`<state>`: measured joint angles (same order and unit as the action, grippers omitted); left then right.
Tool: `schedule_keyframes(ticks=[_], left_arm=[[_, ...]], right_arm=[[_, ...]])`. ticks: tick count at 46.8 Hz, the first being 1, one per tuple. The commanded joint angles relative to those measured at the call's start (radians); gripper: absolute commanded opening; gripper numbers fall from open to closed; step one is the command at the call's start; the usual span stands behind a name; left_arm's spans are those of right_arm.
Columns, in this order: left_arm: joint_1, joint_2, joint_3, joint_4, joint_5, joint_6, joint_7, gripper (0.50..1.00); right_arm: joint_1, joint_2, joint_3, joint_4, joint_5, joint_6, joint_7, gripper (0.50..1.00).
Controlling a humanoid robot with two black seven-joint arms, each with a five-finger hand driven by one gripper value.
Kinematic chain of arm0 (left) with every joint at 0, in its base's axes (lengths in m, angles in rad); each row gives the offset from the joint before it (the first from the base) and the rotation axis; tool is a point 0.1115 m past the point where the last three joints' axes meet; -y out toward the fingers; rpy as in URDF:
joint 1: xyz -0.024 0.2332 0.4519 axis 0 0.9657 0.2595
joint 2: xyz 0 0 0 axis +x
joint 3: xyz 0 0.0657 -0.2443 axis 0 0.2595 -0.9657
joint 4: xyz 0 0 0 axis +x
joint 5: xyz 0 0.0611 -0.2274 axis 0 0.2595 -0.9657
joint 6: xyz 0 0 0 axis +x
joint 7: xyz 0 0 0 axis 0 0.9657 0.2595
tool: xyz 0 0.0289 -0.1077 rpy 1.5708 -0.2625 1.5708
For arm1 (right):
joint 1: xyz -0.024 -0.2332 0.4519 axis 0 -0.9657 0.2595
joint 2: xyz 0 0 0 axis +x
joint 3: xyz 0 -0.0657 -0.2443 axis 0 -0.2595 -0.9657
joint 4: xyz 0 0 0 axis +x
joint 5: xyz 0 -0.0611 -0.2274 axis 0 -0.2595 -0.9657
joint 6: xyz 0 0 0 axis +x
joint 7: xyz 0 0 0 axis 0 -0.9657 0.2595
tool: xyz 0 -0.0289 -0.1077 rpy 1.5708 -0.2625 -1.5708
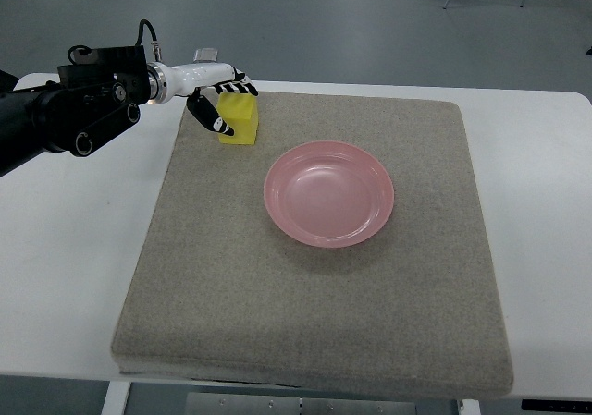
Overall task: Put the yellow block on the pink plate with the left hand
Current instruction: 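Close the left hand's fingers around the yellow cube, then carry the yellow cube with the left hand onto the pink plate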
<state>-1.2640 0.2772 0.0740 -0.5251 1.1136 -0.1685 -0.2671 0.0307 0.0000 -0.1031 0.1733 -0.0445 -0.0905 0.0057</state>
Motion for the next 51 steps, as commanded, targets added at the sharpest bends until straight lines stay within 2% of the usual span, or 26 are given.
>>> schedule_keyframes(ticks=[1,6,23,44,51], left_arm=[[0.002,-0.006,0.000,0.010,-0.001,0.001,0.000,0.718],[0.002,-0.006,0.000,0.016,-0.001,0.000,0.000,0.664],[-0.032,0.002,-0.020,-0.007,-0.014,0.001,0.000,0.666],[-0.086,0.045,-0.076,-0.306,-0.005,-0.003,0.000,0.705],[-0.092,0.040,-0.068,-0.355,0.017,-0.012,0.000,0.726]], right_arm=[[0.000,0.000,0.000,0.000,0.000,0.000,-0.001,0.924],[0.000,0.000,0.000,0.000,0.000,0.000,0.000,0.924],[0.000,0.000,0.000,0.000,0.000,0.000,0.000,0.924],[0.000,0.000,0.000,0.000,0.000,0.000,0.000,0.924],[0.000,0.000,0.000,0.000,0.000,0.000,0.000,0.924]])
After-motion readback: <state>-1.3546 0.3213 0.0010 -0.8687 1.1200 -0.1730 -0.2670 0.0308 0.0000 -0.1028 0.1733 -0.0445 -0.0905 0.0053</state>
